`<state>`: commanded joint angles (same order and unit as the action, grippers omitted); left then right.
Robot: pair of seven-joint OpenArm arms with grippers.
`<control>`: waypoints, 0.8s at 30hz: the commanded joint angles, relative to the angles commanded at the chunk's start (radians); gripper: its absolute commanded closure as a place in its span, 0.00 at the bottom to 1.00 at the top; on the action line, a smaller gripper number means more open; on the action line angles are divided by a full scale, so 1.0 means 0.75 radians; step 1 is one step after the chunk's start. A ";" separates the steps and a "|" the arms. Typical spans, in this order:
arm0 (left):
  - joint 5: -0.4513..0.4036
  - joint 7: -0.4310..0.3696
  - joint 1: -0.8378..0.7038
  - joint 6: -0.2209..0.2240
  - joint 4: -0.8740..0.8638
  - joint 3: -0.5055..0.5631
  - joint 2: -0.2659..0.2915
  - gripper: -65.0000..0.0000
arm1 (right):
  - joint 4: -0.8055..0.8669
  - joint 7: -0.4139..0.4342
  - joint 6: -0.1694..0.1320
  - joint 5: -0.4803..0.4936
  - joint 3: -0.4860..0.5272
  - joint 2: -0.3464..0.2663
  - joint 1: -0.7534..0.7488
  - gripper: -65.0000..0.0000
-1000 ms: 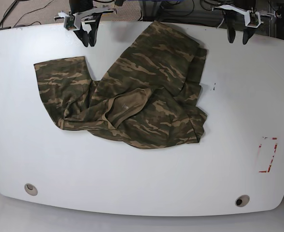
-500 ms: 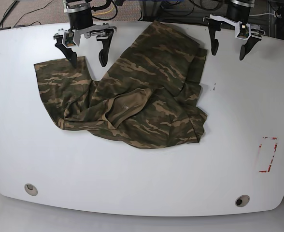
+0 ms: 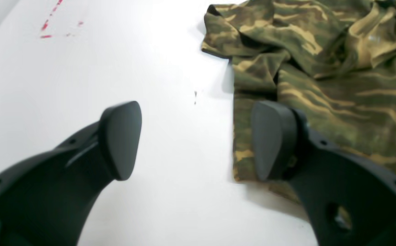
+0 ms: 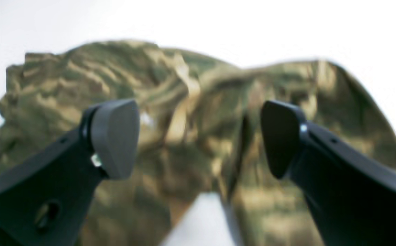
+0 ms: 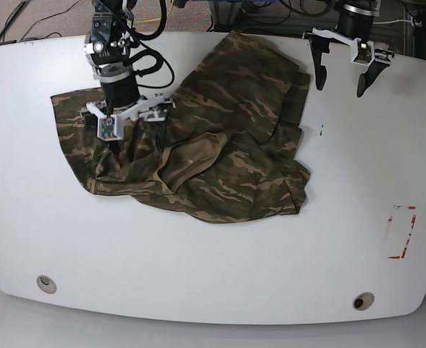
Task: Layout the t-shirt on the table in an organized manner, then fold the t-shirt properly
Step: 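Lower the right gripper onto the camouflage shirt's edge, then close the right gripper on the shirt edge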
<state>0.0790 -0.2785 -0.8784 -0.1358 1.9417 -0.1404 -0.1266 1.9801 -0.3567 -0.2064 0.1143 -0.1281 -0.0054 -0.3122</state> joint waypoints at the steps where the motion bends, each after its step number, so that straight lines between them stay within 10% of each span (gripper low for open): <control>1: 0.000 0.000 0.000 0.000 0.000 0.000 0.000 0.29 | -0.018 -0.039 -0.029 0.000 0.000 0.000 0.051 0.17; 6: 0.002 0.000 -0.002 0.000 0.000 0.002 0.000 0.29 | -0.115 -0.143 -0.125 0.000 0.000 0.000 0.207 0.17; 24: 0.002 0.000 -0.029 0.000 0.000 0.000 0.000 0.29 | -0.589 -0.184 -0.241 -0.004 -0.002 -0.063 0.448 0.17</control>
<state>0.0806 -0.2785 -0.8999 -0.1358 1.9417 -0.1404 -0.1266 1.5382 -0.4948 -0.3874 0.1112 -0.1297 -0.0529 0.0238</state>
